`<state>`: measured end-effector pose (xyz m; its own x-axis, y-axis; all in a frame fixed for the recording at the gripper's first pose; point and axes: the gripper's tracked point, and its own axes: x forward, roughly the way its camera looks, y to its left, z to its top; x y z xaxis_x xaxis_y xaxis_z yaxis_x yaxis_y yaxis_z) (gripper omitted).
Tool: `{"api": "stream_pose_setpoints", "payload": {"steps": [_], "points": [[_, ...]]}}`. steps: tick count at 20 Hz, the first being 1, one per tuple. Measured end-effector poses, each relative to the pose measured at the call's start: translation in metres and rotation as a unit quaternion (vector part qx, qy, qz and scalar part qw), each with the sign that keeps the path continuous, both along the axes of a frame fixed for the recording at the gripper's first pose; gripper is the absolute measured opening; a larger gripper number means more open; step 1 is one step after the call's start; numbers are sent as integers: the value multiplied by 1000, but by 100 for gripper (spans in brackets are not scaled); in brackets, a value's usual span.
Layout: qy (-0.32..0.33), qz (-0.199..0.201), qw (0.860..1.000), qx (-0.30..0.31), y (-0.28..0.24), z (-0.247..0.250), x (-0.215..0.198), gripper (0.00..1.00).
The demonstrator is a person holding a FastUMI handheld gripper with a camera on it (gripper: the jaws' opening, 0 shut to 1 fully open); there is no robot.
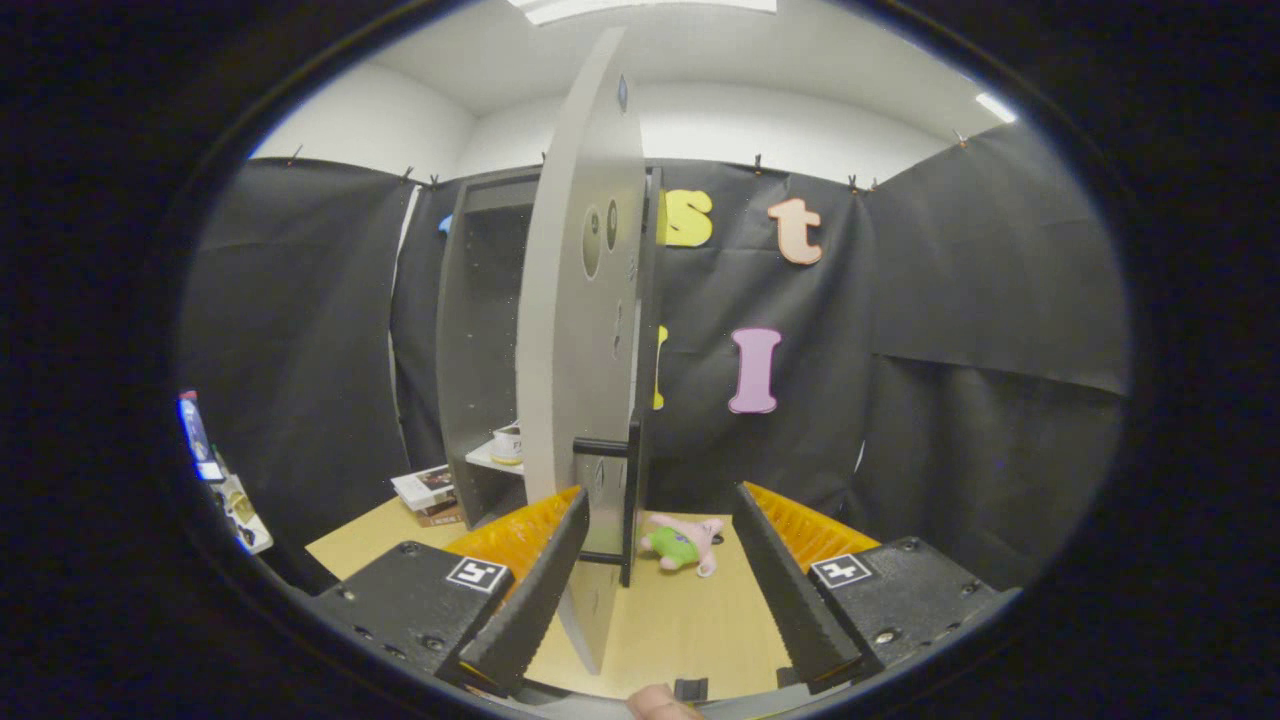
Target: Open the shoe cabinet door, grab the shoes and put them into the shoe cabinet, then close the shoe cabinet door.
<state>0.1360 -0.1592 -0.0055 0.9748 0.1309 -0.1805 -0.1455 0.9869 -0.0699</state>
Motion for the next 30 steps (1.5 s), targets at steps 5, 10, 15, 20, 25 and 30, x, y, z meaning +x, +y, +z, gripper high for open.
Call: {"api": "stream_pose_setpoints", "payload": {"steps": [5, 10, 15, 20, 25, 30], "points": [[-10, -24, 999, -30, -28, 1, -8, 97], [-27, -55, 997, -41, -59, 6, 12, 98], [-1, 2, 1000, -17, -39, -17, 43, 98], [5, 58, 998, 16, -13, -16, 46, 94], [17, 80, 996, 34, 35, -18, 40, 94], [12, 74, 997, 30, 79, -18, 44, 94]]}}
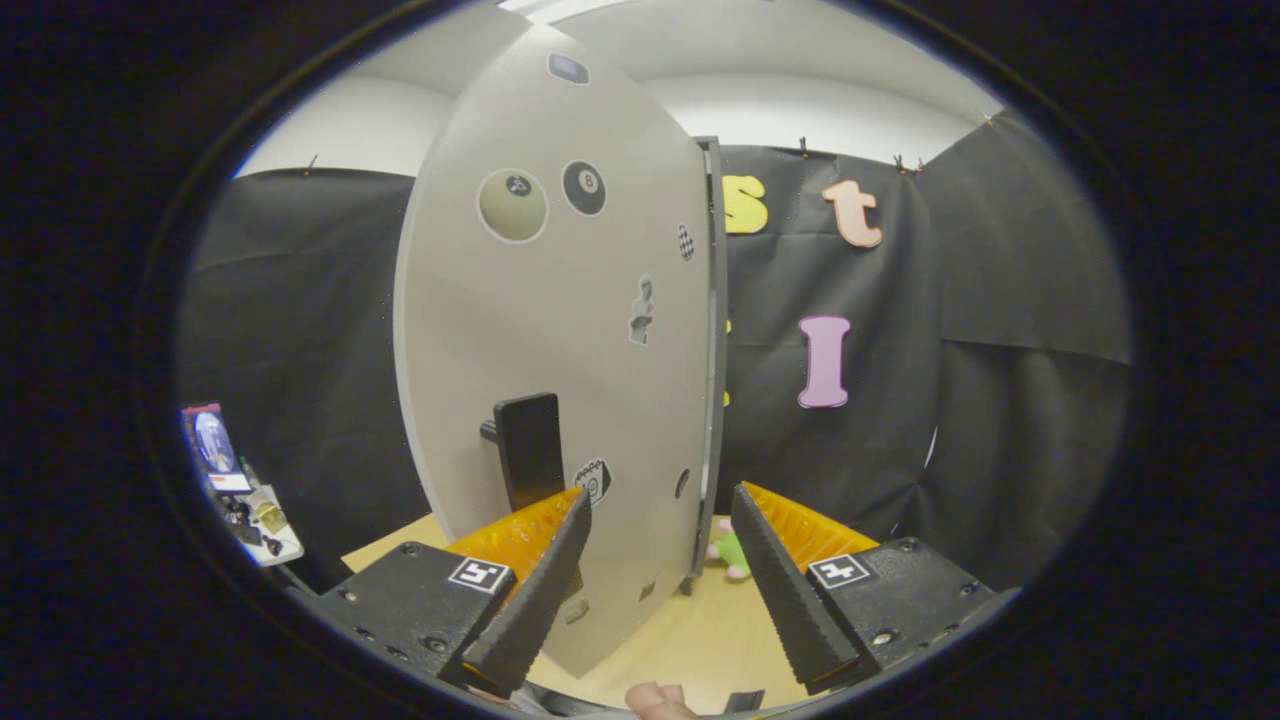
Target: Open the shoe cabinet door, grab the shoes and put them into the shoe cabinet, then close the shoe cabinet door.
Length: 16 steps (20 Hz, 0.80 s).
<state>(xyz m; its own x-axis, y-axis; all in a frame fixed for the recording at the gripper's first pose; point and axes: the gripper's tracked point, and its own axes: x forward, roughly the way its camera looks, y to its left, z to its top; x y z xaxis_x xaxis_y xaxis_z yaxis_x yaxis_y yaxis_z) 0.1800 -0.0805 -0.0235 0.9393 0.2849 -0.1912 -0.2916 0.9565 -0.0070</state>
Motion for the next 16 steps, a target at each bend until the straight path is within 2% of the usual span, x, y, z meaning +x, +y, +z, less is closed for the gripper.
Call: {"api": "stream_pose_setpoints", "payload": {"steps": [7, 11, 16], "points": [[20, -5, 999, 33, 39, -17, 34, 94], [27, 15, 998, 56, 69, -20, 48, 94], [-7, 20, 999, 29, 113, -9, 62, 94]]}}
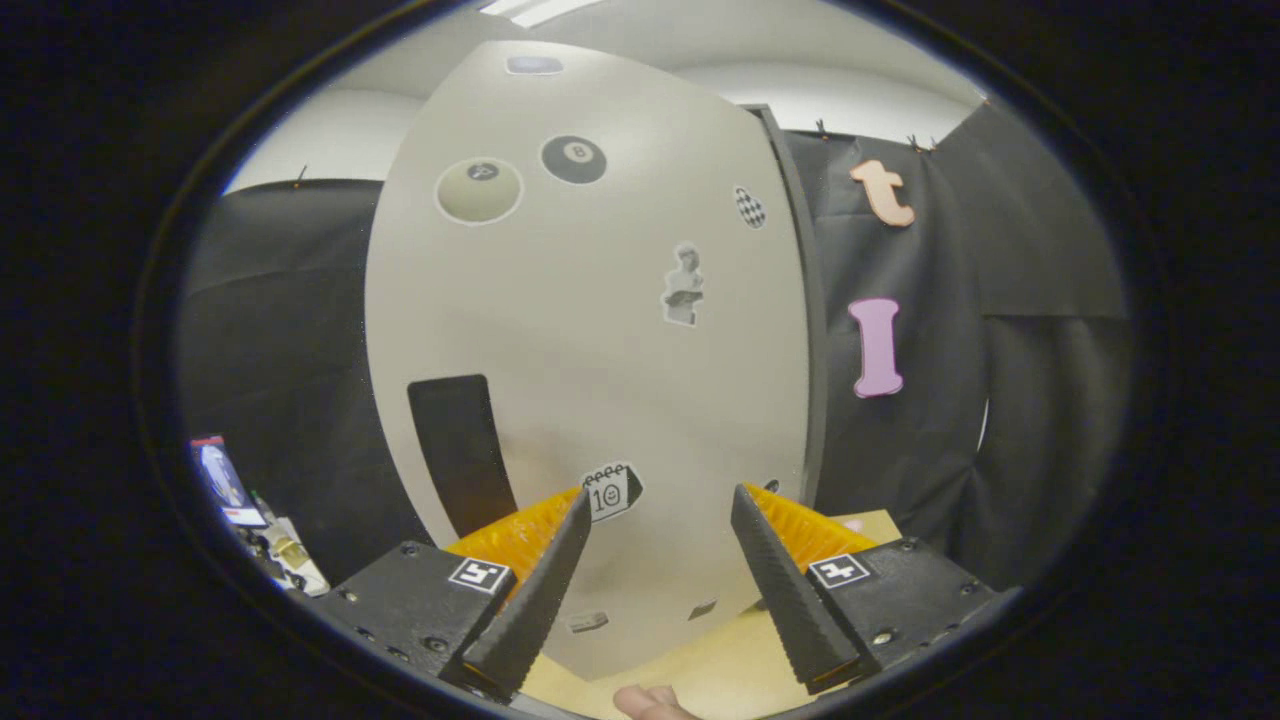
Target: Open the shoe cabinet door, grab the shoes and put them into the shoe cabinet, then close the shoe cabinet door.
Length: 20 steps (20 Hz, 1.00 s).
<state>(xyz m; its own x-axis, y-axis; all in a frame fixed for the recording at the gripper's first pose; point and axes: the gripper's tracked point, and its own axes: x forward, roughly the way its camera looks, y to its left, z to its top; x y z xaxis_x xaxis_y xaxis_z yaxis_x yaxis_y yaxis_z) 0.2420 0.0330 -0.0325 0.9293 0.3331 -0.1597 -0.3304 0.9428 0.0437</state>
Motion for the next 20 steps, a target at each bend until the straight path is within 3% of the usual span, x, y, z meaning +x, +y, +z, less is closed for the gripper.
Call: {"api": "stream_pose_setpoints", "payload": {"steps": [7, 12, 15, 20], "points": [[-20, -35, 998, -42, 72, 0, 30, 97], [-7, -44, 998, -42, 102, -23, 18, 98], [6, -63, 997, -39, 103, -32, 2, 97], [1, -63, 998, -17, 101, -36, -35, 97]]}}
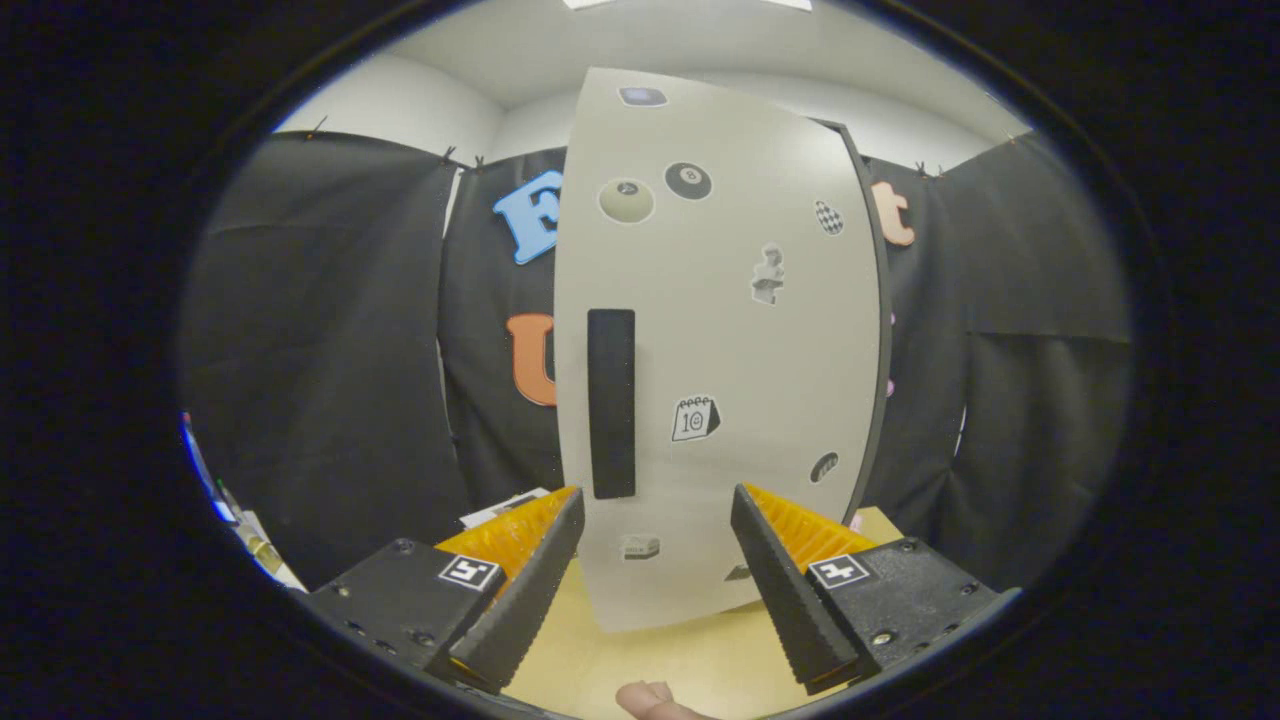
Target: Open the shoe cabinet door, grab the shoes and put them into the shoe cabinet, then close the shoe cabinet door.
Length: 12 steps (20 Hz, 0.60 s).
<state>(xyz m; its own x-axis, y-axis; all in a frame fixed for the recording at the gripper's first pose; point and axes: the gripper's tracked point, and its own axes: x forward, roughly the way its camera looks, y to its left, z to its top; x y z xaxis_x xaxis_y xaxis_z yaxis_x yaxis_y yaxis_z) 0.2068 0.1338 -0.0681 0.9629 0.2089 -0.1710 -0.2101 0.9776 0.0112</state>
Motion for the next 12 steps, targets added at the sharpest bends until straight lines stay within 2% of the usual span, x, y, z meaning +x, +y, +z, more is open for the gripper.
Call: {"api": "stream_pose_setpoints", "payload": {"steps": [4, 7, 12], "points": [[-10, -7, 1000, -14, -13, -9, -35, 98], [-11, -12, 1000, -2, -25, -20, -68, 98], [-52, -33, 998, 13, -62, -18, -116, 97]]}}
